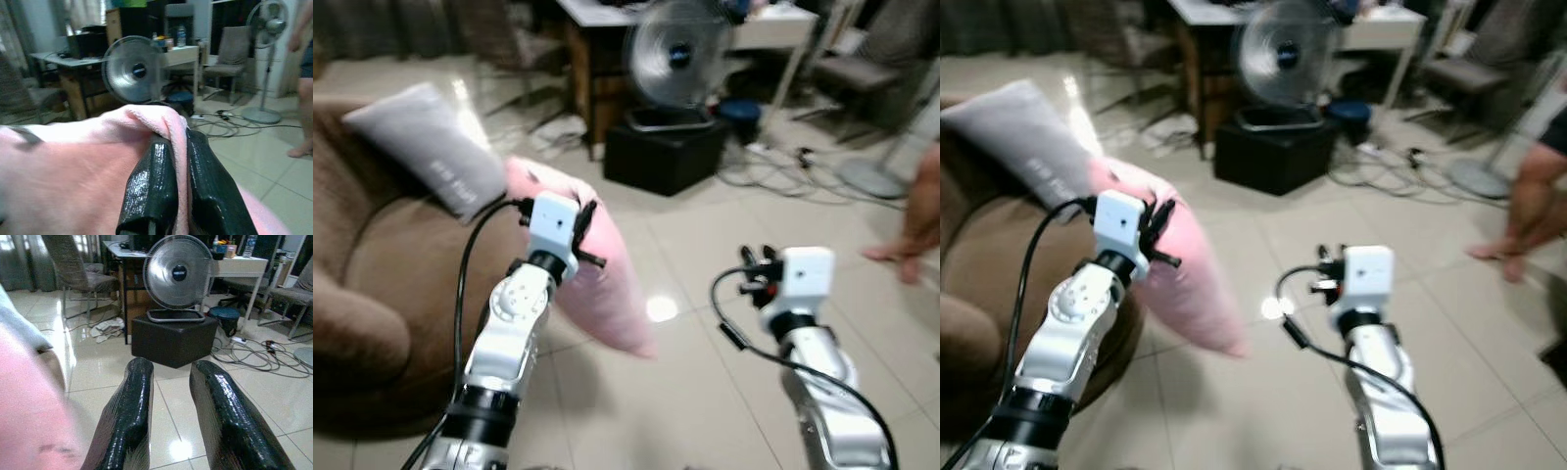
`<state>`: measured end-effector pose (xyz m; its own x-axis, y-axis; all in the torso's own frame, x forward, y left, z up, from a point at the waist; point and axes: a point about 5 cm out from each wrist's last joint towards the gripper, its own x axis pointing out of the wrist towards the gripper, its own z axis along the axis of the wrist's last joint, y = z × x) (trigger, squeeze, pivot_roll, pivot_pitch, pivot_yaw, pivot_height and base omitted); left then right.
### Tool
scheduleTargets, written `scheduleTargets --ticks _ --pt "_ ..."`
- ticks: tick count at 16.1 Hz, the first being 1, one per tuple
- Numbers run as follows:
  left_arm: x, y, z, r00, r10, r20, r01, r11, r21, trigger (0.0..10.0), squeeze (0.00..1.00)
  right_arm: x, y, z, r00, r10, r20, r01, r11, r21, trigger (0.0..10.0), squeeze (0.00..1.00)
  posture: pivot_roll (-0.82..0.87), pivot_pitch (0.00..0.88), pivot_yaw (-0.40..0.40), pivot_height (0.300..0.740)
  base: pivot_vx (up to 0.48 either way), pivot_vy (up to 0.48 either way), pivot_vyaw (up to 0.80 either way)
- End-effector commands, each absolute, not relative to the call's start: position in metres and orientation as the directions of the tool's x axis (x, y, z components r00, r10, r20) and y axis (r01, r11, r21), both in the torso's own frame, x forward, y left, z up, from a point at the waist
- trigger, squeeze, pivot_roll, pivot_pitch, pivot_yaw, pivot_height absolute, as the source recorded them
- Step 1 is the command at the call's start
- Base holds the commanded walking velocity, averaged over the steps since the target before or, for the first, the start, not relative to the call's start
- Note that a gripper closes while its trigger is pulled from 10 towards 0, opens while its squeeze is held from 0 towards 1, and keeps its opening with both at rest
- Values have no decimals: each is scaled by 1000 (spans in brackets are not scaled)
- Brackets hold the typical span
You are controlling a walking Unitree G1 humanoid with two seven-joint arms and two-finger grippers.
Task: Move the pillow to the sofa from floor
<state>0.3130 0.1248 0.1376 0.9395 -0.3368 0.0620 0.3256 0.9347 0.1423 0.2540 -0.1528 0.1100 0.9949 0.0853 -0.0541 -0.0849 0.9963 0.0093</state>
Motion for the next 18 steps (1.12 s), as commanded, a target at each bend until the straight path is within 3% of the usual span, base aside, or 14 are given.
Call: scheduleTargets --ticks 1,7,18 --pt "315 121 147 928 -357 103 340 928 149 10000 0 254 -155 113 996 82 -44 -82 997 10 10000 0 17 36 -64 740 458 0 0" --pt "318 118 147 928 -360 93 343 926 160 10000 0 250 -148 113 988 146 -39 -147 989 -22 10000 0 12 41 -55 740 460 0 0" --pt "323 120 148 936 -340 93 322 931 170 10000 0 249 -146 112 983 179 -39 -180 983 -34 10000 0 12 43 -46 740 458 0 800"
